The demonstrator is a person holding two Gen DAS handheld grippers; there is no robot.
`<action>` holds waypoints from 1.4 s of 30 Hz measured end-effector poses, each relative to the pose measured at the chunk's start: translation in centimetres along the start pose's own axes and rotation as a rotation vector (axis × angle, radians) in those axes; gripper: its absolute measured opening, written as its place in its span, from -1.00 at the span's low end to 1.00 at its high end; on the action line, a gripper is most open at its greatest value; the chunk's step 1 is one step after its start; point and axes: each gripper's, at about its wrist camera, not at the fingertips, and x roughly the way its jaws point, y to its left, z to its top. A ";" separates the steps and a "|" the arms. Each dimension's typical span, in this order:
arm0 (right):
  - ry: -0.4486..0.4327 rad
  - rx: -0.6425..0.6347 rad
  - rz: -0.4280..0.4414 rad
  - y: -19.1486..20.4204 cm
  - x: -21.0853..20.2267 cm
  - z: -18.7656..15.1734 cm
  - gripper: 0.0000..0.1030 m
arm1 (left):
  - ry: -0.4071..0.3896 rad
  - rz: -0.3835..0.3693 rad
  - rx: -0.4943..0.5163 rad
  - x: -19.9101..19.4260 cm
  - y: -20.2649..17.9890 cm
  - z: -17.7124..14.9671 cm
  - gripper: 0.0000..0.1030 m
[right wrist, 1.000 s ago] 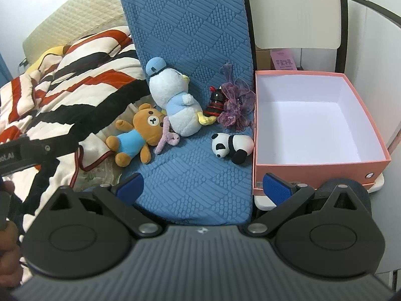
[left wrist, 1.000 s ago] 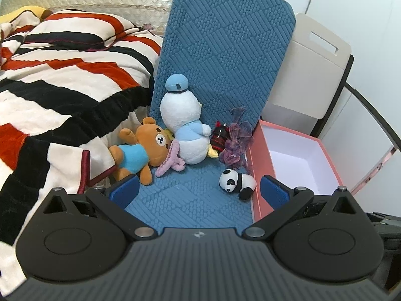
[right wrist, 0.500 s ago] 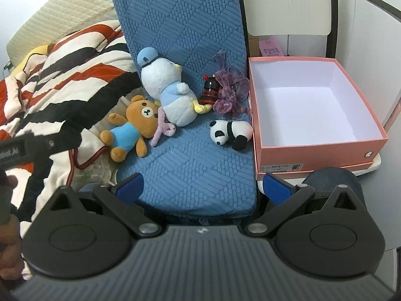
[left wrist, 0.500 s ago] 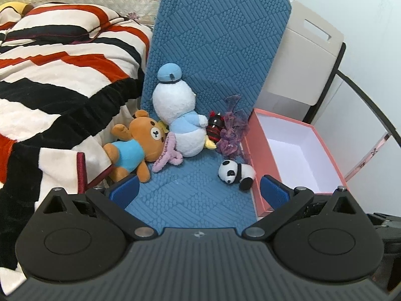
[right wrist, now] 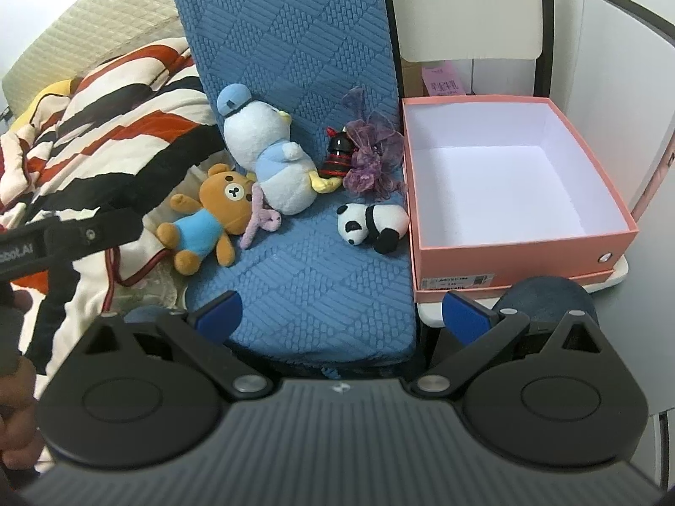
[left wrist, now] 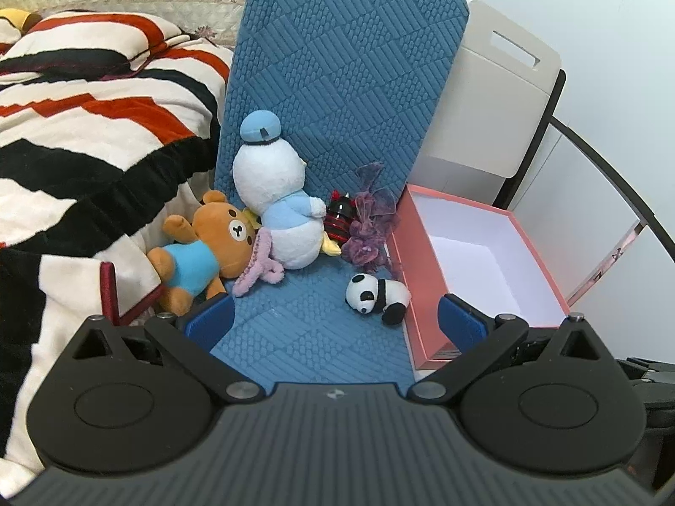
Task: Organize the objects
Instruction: 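Move left gripper toward pink plush while right gripper approaches panda plush, then grasp pink plush with left gripper while right gripper grasps panda plush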
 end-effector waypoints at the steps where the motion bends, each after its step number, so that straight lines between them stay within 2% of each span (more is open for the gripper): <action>1: -0.002 -0.009 0.002 0.0 0.0 0.0 1.00 | 0.002 0.002 -0.003 0.1 0.0 -0.1 1.00; 7: -0.005 -0.035 0.003 -0.2 0.2 0.2 1.00 | 0.001 0.012 -0.014 0.6 -0.3 -0.1 1.00; 11: 0.013 -0.030 0.043 -0.5 1.0 0.2 1.00 | 0.011 0.016 -0.010 1.2 0.0 0.1 1.00; 17: 0.042 -0.112 0.058 -0.3 2.9 0.5 0.95 | 0.041 0.023 -0.011 3.7 0.6 0.5 1.00; 24: 0.088 -0.209 0.043 -0.1 6.7 1.7 0.94 | 0.100 0.036 -0.004 8.3 1.8 1.3 1.00; 32: 0.092 -0.336 0.044 0.6 11.2 3.5 0.95 | 0.163 0.040 -0.011 14.3 3.9 2.4 1.00; 34: 0.103 -0.395 0.059 0.6 12.8 3.8 0.95 | 0.183 0.047 -0.005 16.1 4.4 2.6 1.00; 42: 0.149 -0.640 0.012 1.1 19.2 5.3 0.95 | 0.238 0.087 0.059 23.3 6.1 3.0 0.99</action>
